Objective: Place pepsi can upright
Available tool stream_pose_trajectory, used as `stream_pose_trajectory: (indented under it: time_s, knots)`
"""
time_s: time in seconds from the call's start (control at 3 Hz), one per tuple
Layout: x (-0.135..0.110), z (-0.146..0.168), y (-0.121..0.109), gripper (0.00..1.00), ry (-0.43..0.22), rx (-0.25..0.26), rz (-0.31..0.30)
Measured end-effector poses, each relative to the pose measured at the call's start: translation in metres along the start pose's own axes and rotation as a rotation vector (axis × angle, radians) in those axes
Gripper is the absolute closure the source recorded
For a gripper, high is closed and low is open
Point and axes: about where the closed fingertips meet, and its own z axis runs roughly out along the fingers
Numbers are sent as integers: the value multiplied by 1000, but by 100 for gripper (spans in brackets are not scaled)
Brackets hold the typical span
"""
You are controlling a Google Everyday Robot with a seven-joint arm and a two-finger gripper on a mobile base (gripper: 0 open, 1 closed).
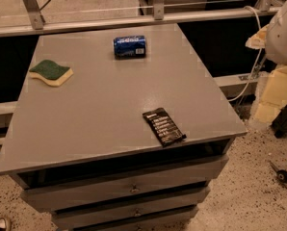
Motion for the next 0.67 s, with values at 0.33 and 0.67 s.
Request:
stream_pose_trajectory:
  time_s: [0.33,0.67]
  knots:
    - [0,0,0,0,0,0,0]
    - [-31,15,-26,0,-39,30,-13]
